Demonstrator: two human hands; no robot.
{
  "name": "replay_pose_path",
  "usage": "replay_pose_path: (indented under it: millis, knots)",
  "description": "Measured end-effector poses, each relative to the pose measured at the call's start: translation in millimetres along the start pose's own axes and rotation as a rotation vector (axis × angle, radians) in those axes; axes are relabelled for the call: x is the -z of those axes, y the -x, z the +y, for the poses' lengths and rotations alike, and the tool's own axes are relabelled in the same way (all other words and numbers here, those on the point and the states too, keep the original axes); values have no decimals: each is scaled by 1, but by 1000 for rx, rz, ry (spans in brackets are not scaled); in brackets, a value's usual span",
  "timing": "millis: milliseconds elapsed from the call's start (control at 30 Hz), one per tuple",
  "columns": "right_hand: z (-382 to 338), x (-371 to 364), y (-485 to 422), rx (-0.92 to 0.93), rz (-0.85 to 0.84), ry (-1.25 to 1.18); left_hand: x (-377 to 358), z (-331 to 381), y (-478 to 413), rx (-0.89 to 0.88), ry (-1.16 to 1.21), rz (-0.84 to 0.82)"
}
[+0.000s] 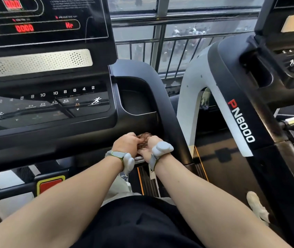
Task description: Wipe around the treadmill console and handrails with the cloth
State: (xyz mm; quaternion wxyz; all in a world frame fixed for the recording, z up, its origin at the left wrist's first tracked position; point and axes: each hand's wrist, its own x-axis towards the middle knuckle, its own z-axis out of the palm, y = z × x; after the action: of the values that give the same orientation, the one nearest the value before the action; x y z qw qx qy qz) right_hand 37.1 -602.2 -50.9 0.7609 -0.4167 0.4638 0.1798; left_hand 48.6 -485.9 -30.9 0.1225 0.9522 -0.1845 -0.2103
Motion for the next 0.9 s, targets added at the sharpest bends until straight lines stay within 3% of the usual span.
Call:
replay_pose_path:
  millis: [233,333,567,700,900]
  knots:
    - [20,-28,10,55,-20,-80,-1,-31,16,164,282,265]
    - [15,-31,12,100,-110,-117,6,-35,16,222,396,295]
    - [-33,-57,24,303,-174,109,49,-21,-2,205,471,475]
    - [-56,-65,25,359,-166,360,57,-17,-8,242,456,428]
    - [-60,-72,9,410,-151,400,78,-20,-20,272,414,354]
